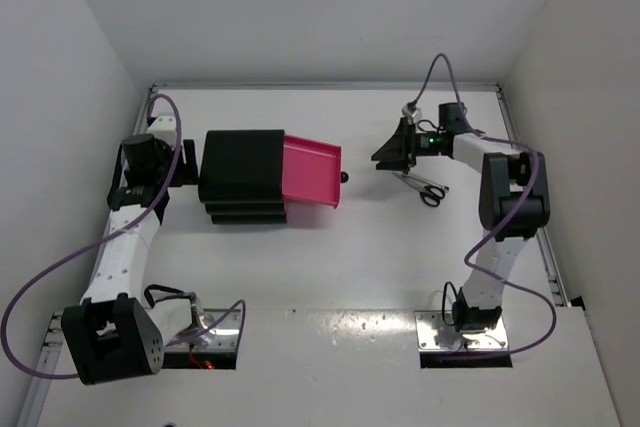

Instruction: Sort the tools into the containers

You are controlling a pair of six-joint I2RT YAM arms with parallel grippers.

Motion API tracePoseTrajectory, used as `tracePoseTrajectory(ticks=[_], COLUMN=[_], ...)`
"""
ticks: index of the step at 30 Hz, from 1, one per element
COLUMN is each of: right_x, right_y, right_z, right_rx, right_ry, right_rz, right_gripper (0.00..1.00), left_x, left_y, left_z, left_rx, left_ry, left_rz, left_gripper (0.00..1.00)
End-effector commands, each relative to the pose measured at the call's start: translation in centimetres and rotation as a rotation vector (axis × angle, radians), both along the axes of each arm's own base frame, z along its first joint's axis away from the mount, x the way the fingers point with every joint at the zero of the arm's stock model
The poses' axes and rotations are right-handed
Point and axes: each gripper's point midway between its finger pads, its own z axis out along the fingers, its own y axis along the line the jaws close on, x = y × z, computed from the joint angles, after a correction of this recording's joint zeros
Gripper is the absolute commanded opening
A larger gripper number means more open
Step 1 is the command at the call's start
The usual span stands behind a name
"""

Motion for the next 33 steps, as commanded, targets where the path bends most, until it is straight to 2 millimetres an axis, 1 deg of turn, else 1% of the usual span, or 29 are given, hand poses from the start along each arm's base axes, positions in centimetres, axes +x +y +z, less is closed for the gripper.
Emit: tracePoseTrajectory(ticks=[1, 2, 3, 4, 5, 6, 7, 8, 9, 10, 11, 12, 13, 14, 15, 16, 18, 19, 20, 21, 22, 23, 25, 26, 28, 29, 31, 32, 33], right_x=[-0.7, -1.0, -0.9, -0.9, -1.4, -1.6, -1.6, -1.2, -1.4, -1.1, -1.2, -1.3, -1.7, -2.2, -2.5, -3.4, -3.4, -3.9, -3.9, -3.6, -3.7, -3.8, -3.1, -2.8, -2.4, -2.2, -1.8, -1.8, -2.0], right_y=[-1.7, -2.7, -3.4, -4.1, -5.4, -6.1, -7.3, -8.7, -9.5, -11.1, -12.1, -12.9, -14.3, -15.0, -16.3, -16.8, -18.4, -18.6, -18.9, -19.5, -19.7, -19.9, -20.5, -20.4, -20.4, -20.6, -20.1, -20.1, -19.8], right_z=[4.0, 4.1, 4.7, 4.2, 3.9, 3.1, 1.8, 1.6, 1.0, 0.2, -0.3, -0.7, -2.0, -2.2, -3.0, -4.0, -4.3, -4.9, -5.2, -5.3, -5.7, -6.0, -6.3, -6.3, -6.7, -7.1, -8.0, -7.8, -8.4], right_rx=[0.021, 0.007, -0.013, -0.061, -0.134, -0.174, -0.258, -0.3, -0.344, -0.455, -0.51, -0.567, -0.667, -0.721, -0.808, -0.846, -0.949, -0.966, -0.985, -1.016, -1.029, -1.041, -1.076, -1.087, -1.106, -1.116, -1.117, -1.116, -1.106], right_ry=[-0.156, -0.118, -0.148, -0.236, -0.185, -0.19, -0.209, -0.224, -0.22, -0.26, -0.268, -0.281, -0.297, -0.321, -0.326, -0.338, -0.399, -0.403, -0.429, -0.447, -0.453, -0.459, -0.476, -0.493, -0.499, -0.494, -0.495, -0.493, -0.474], right_rz=[0.024, 0.001, -0.001, 0.019, 0.005, 0.013, 0.016, -0.013, -0.022, -0.024, -0.029, -0.021, 0.015, 0.023, 0.034, 0.065, 0.08, 0.098, 0.122, 0.13, 0.142, 0.15, 0.148, 0.159, 0.167, 0.168, 0.202, 0.204, 0.226], right_gripper=[0.67, 0.67, 0.67, 0.67, 0.66, 0.66, 0.64, 0.62, 0.6, 0.59, 0.56, 0.54, 0.46, 0.42, 0.38, 0.38, 0.37, 0.36, 0.35, 0.35, 0.35, 0.35, 0.35, 0.35, 0.37, 0.37, 0.37, 0.37, 0.37], left_x=[-0.1, -0.1, -0.1, -0.1, 0.0, 0.1, -0.1, 0.6, 0.6, 0.8, 1.0, 1.1, 1.4, 1.4, 1.7, 1.8, 2.2, 2.2, 2.4, 2.6, 2.6, 2.8, 3.1, 3.2, 3.3, 3.4, 3.3, 3.3, 3.3], left_y=[1.0, 1.0, 0.6, 0.1, -1.3, -2.0, -3.0, -3.7, -5.2, -5.9, -6.2, -7.5, -7.6, -8.0, -8.8, -9.2, -9.8, -10.5, -10.7, -11.0, -11.3, -11.3, -11.5, -11.5, -11.9, -11.9, -11.9, -11.9, -11.7], left_z=[3.8, 5.2, 6.4, 7.6, 10.0, 10.6, 10.6, 11.3, 10.8, 10.6, 10.3, 9.9, 9.4, 8.9, 7.9, 7.6, 7.0, 6.7, 6.8, 6.3, 6.8, 6.2, 6.1, 5.8, 6.0, 5.4, 5.0, 5.0, 4.9], left_rx=[0.025, 0.031, 0.036, 0.037, 0.033, 0.014, 0.002, -0.012, -0.027, -0.024, -0.021, -0.019, -0.005, -0.006, 0.006, 0.013, 0.024, 0.027, 0.033, 0.04, 0.052, 0.052, 0.058, 0.058, 0.058, 0.058, 0.05, 0.05, 0.056], left_ry=[-0.131, -0.164, -0.195, -0.227, -0.271, -0.271, -0.242, -0.232, -0.195, -0.182, -0.17, -0.159, -0.141, -0.13, -0.107, -0.097, -0.085, -0.076, -0.076, -0.061, -0.072, -0.056, -0.052, -0.042, -0.052, -0.041, -0.031, -0.031, -0.031], left_rz=[0.06, 0.06, 0.033, 0.001, -0.083, -0.125, -0.177, -0.21, -0.253, -0.277, -0.281, -0.31, -0.297, -0.295, -0.302, -0.305, -0.311, -0.325, -0.326, -0.339, -0.336, -0.337, -0.335, -0.336, -0.345, -0.345, -0.341, -0.341, -0.332], left_gripper=[0.72, 0.73, 0.76, 0.76, 0.76, 0.76, 0.76, 0.76, 0.74, 0.73, 0.71, 0.71, 0.7, 0.7, 0.7, 0.7, 0.69, 0.69, 0.69, 0.69, 0.69, 0.69, 0.69, 0.69, 0.69, 0.69, 0.69, 0.69, 0.69])
